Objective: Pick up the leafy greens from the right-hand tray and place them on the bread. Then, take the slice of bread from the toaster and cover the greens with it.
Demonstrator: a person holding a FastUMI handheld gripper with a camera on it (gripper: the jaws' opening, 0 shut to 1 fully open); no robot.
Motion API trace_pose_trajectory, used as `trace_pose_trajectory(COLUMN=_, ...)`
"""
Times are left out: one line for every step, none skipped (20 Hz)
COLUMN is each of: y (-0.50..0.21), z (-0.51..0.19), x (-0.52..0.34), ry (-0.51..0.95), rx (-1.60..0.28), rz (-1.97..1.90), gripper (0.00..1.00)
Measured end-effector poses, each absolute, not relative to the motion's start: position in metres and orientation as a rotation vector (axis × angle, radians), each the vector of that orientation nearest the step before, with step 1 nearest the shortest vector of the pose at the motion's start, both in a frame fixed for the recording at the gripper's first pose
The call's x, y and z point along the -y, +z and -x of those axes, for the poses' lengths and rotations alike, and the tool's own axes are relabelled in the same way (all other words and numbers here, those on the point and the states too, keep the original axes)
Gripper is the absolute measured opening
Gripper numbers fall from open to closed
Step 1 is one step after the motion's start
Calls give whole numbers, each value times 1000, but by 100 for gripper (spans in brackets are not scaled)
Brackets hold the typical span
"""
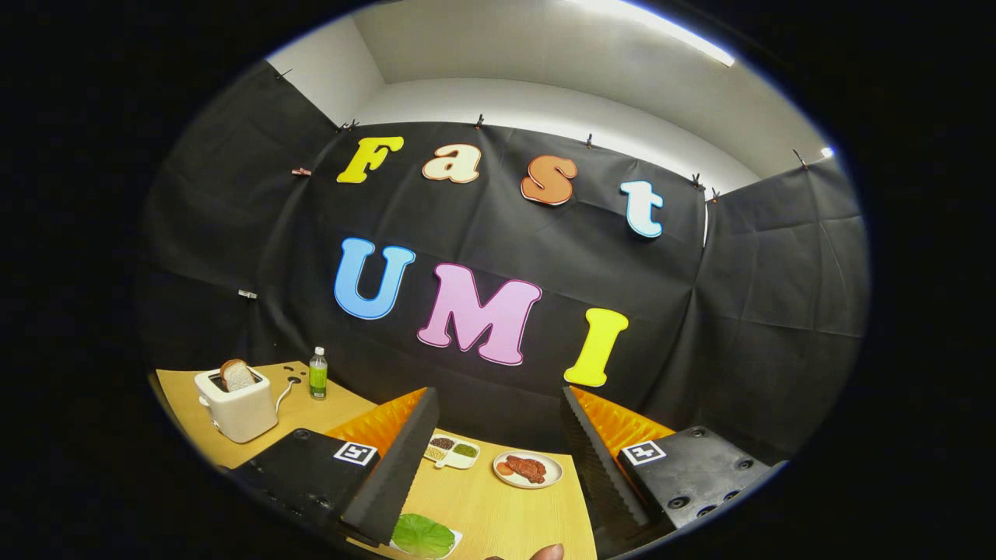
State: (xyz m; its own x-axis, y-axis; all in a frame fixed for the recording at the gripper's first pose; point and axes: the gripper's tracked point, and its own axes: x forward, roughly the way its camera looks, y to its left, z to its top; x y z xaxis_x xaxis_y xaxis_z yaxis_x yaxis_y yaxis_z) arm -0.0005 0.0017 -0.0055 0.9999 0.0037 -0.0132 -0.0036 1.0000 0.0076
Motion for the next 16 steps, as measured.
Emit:
trace_pose_trajectory(y=-6, z=0, x=-2, ry=6, rx=-16, rz=-10, gripper=98)
trace_pose_trajectory(y=-7, z=0, x=-3, ry=7, rx=-18, rz=-12, gripper=98)
trace_pose_trajectory(y=-7, z=-1, x=-3, ry=7, rx=-19, rz=-14, gripper=98)
trace_pose_trajectory(y=-7, z=-1, x=-3, ry=7, rx=-18, rz=-15, gripper=98)
trace_pose_trajectory(y=-7, z=-1, x=-3, ry=8, rx=-18, rz=-15, gripper=98)
trace_pose_trajectory(y=-7, z=-1, x=-3, ry=9, rx=-18, rz=-14, gripper=98)
trace_pose_trajectory(y=-9, z=-2, x=-4, ry=11, rx=-19, rz=-13, gripper=98)
trace_pose_trajectory(y=-10, z=-2, x=-5, ry=17, rx=-25, rz=-12, gripper=98)
trace_pose_trajectory(y=-15, z=-3, x=-9, ry=35, rx=-36, rz=-18, gripper=98)
trace_pose_trajectory(y=-24, z=-4, x=-18, ry=67, rx=-61, rz=-30, gripper=98)
trace_pose_trajectory(y=-35, z=-4, x=-26, ry=100, rx=-94, rz=-39, gripper=98)
trace_pose_trajectory(y=-50, z=-4, x=-33, ry=128, rx=-137, rz=-42, gripper=98)
trace_pose_trajectory(y=-63, z=-4, x=-35, ry=148, rx=-175, rz=-42, gripper=98)
trace_pose_trajectory(y=-78, z=-3, x=-39, ry=166, rx=-216, rz=-43, gripper=98)
trace_pose_trajectory(y=-93, z=-4, x=-44, ry=184, rx=-262, rz=-49, gripper=98)
trace_pose_trajectory(y=-111, z=-3, x=-50, ry=202, rx=-311, rz=-61, gripper=98)
